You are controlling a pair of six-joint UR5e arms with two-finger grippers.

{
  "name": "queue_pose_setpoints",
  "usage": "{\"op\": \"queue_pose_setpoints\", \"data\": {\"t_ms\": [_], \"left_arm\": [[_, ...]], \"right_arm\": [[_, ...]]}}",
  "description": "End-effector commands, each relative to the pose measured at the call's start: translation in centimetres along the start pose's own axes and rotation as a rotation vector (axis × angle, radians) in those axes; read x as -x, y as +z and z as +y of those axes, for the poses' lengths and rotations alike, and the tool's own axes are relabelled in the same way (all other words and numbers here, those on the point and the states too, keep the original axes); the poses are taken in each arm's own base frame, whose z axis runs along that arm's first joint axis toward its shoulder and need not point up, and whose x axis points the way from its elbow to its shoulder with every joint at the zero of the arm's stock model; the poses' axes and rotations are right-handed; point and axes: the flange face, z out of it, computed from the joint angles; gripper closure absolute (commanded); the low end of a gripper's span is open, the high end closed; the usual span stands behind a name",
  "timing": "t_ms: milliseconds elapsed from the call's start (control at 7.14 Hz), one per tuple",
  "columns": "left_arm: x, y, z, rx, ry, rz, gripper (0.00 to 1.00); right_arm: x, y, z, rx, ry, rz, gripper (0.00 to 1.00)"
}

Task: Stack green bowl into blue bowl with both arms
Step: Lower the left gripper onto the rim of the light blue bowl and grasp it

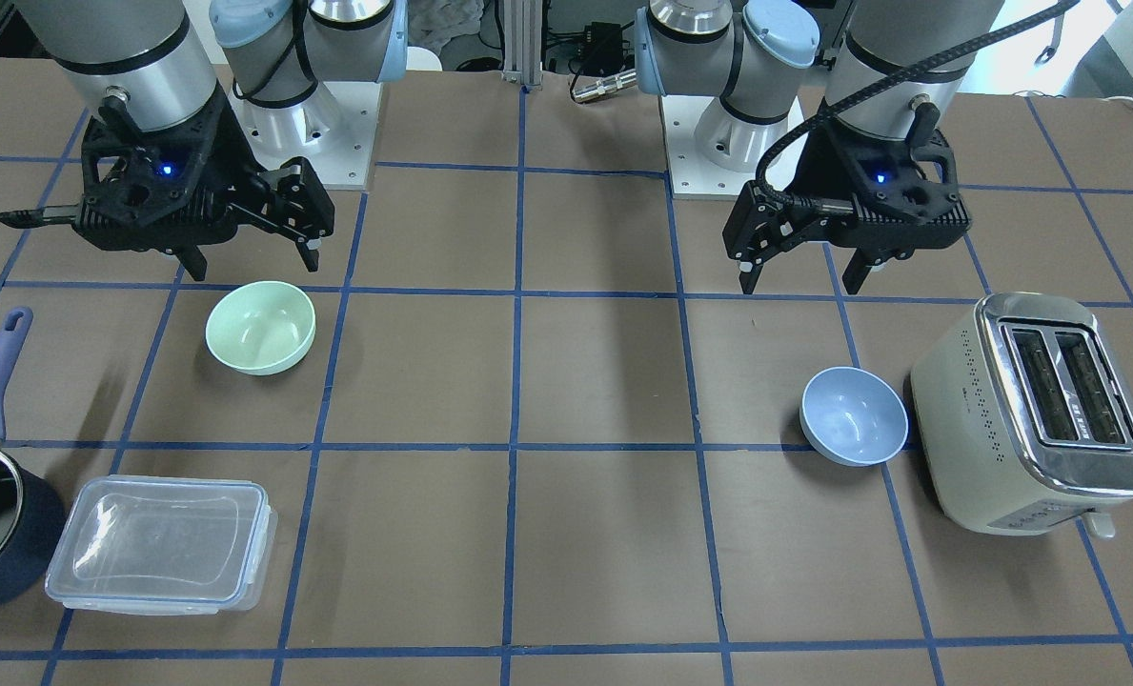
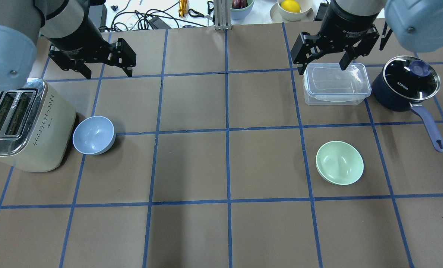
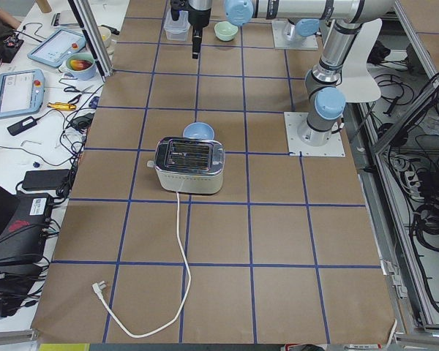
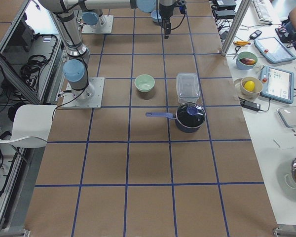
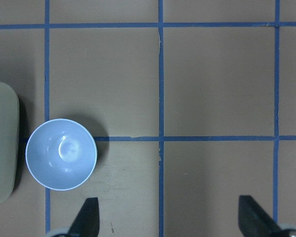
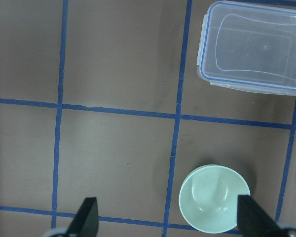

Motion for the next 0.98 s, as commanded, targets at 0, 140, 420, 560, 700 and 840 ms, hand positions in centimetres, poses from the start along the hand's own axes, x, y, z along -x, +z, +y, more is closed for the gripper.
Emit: {"op": "queue_pose_setpoints", "data": {"t_ms": [0,140,420,560,700,840], "left_arm": [[0.0,0.2,0.1,0.005,0.001,-0.005,0.0],[0.3,1.1,0.6,0.031,-0.002,-0.009,0.0],[1.8,4.8,0.7,0.09,-0.04,-0.011,0.0],[3.3,7.8,0.8,0.148,-0.07,-0.011,0.0],[6.1,11.6,-0.4,0.133,-0.112,-0.015,0.0],[8.9,16.4,-0.7,0.143,-0.071,-0.013,0.0]], "right_arm": [[0.0,0.0,0.0,0.0,0.001,0.0,0.0],[0.0,0.0,0.0,0.0,0.002,-0.002,0.0],[0.0,0.0,0.0,0.0,0.003,-0.002,0.0],[0.0,0.0,0.0,0.0,0.003,-0.002,0.0],[0.0,0.1,0.0,0.001,0.003,-0.002,0.0],[0.0,0.1,0.0,0.001,0.005,-0.002,0.0]]}}
